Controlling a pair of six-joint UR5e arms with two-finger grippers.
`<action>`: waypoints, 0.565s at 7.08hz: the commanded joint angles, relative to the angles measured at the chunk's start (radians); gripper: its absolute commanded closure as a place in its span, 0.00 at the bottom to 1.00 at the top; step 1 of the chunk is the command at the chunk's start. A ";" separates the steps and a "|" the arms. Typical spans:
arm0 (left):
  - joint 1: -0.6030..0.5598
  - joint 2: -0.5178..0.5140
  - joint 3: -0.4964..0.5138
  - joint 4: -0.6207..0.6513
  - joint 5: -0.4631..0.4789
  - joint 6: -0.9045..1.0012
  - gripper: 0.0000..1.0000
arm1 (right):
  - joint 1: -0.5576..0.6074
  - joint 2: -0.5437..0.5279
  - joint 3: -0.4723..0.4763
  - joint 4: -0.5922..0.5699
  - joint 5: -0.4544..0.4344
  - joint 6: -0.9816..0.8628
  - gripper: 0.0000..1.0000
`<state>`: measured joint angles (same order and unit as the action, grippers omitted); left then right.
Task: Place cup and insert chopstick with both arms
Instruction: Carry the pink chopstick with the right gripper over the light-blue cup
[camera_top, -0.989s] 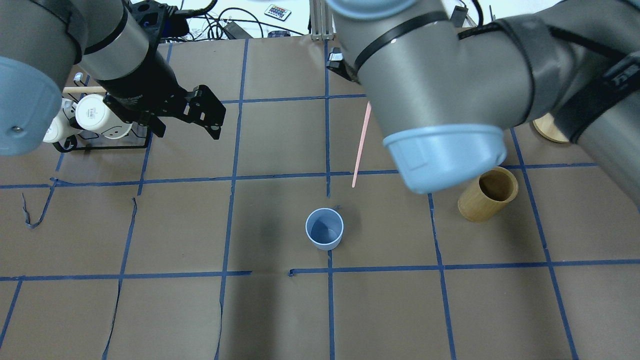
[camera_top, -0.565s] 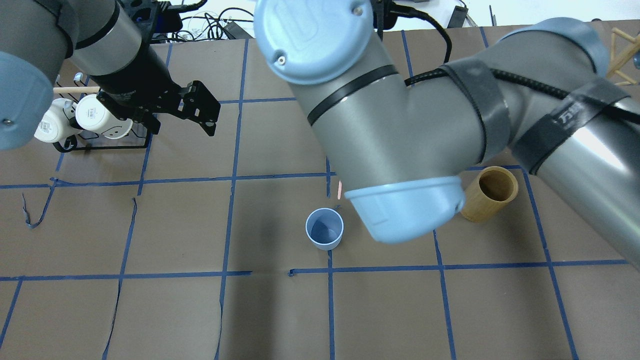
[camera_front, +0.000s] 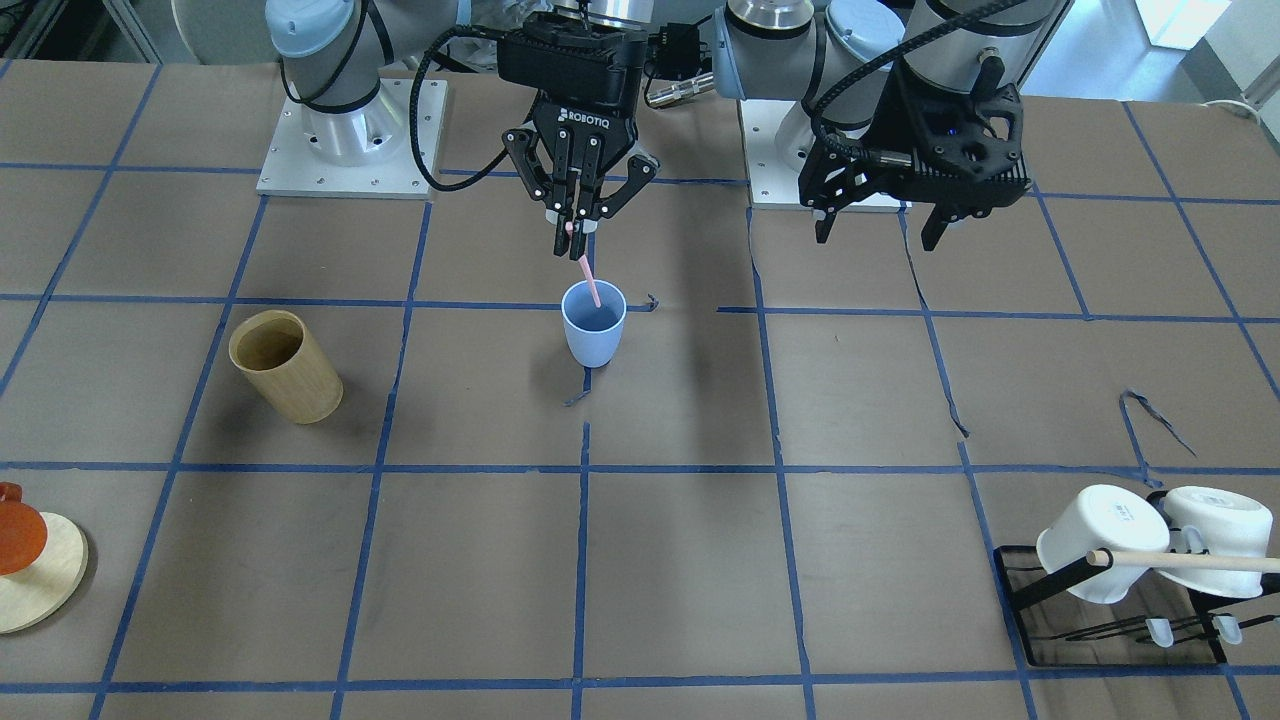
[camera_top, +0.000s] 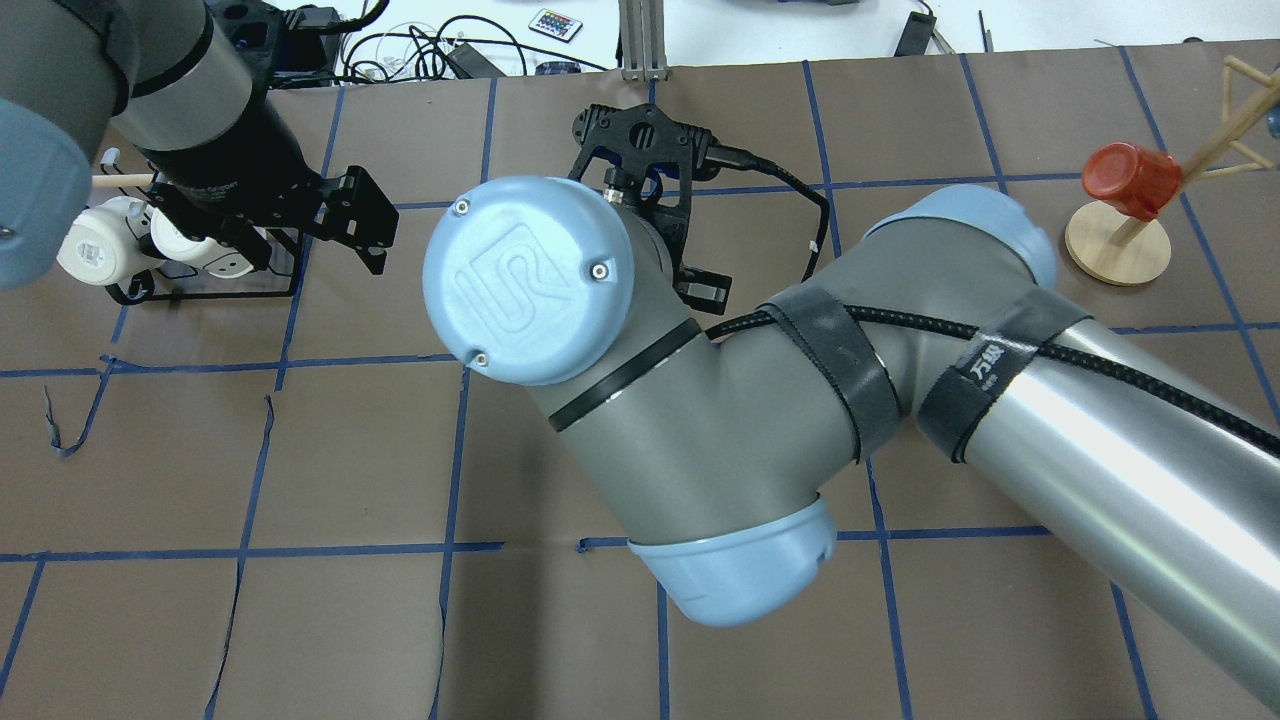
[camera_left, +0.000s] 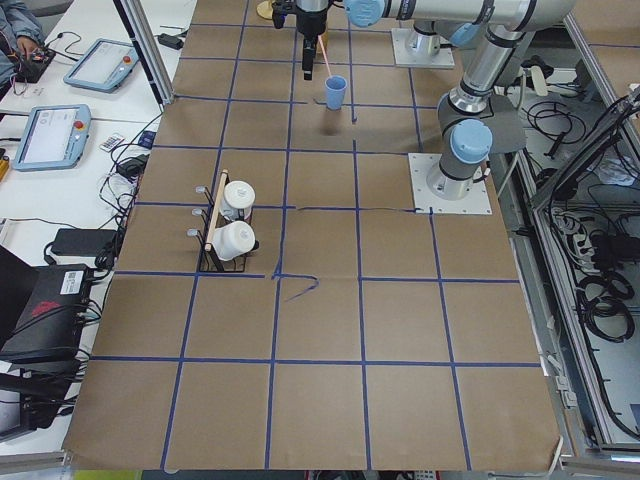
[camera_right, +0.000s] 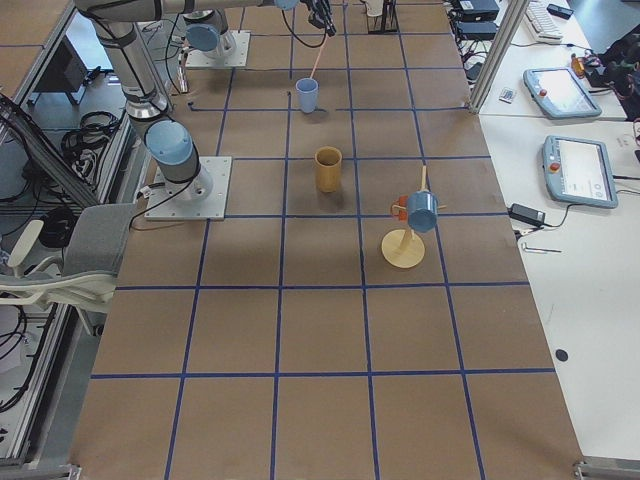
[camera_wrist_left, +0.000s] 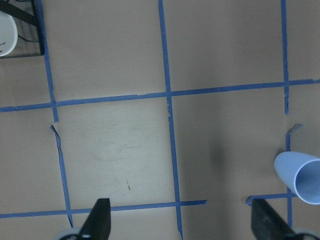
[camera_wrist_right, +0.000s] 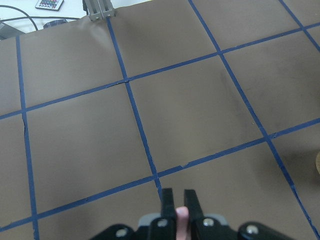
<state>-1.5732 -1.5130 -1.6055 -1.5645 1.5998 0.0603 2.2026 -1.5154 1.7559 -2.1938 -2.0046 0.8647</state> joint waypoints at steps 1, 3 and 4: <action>-0.001 -0.004 0.003 0.000 -0.021 -0.004 0.00 | 0.003 0.001 0.017 0.008 0.001 0.002 1.00; -0.001 -0.003 -0.001 -0.002 -0.021 -0.004 0.00 | 0.005 0.001 0.062 0.003 0.012 0.000 1.00; -0.001 -0.003 -0.001 -0.002 -0.021 -0.004 0.00 | 0.003 0.001 0.065 0.002 0.003 -0.001 1.00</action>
<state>-1.5738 -1.5157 -1.6053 -1.5657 1.5789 0.0568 2.2064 -1.5146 1.8085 -2.1902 -1.9972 0.8652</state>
